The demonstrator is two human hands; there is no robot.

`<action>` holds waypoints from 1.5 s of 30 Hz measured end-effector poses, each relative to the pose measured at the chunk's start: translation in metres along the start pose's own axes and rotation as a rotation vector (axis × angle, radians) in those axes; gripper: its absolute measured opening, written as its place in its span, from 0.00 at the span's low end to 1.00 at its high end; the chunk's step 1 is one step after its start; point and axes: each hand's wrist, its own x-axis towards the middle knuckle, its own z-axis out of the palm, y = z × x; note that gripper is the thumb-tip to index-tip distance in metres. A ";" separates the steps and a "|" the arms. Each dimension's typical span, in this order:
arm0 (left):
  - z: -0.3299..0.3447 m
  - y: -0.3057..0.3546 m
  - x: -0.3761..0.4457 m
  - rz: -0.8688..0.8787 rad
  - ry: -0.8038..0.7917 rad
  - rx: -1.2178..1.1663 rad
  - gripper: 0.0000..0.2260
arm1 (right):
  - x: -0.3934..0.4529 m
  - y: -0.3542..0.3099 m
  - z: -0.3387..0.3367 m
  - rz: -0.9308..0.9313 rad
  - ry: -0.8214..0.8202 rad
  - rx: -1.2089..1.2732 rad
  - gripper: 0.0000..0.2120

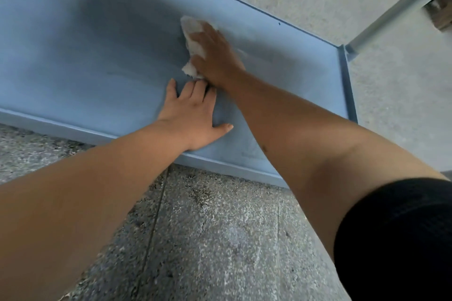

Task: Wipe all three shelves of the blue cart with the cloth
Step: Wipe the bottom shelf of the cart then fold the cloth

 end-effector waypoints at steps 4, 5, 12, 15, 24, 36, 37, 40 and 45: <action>-0.001 0.000 -0.004 0.009 -0.033 0.020 0.43 | -0.056 0.057 -0.009 0.151 0.066 0.106 0.30; -0.001 -0.001 -0.005 0.006 -0.049 0.015 0.42 | -0.075 0.074 -0.012 0.210 0.089 0.113 0.30; -0.008 0.002 -0.006 0.015 -0.099 0.036 0.42 | -0.231 0.166 -0.038 0.679 0.203 0.061 0.22; -0.009 0.002 -0.007 0.016 -0.120 0.046 0.41 | -0.259 0.168 -0.043 0.757 0.192 0.085 0.22; -0.014 0.003 -0.006 0.031 -0.142 0.034 0.42 | -0.203 0.064 -0.019 0.614 0.277 0.227 0.26; -0.022 -0.017 -0.011 0.134 -0.211 0.045 0.42 | -0.162 -0.012 -0.006 0.214 0.077 0.197 0.24; -0.022 -0.017 -0.011 0.133 -0.214 0.056 0.42 | -0.174 0.000 -0.010 0.259 0.084 0.195 0.24; -0.021 -0.019 -0.011 0.129 -0.218 0.078 0.43 | -0.229 0.048 -0.021 0.445 0.077 0.145 0.23; -0.017 -0.019 -0.010 0.132 -0.216 0.089 0.44 | -0.313 0.108 -0.044 0.676 -0.001 0.013 0.23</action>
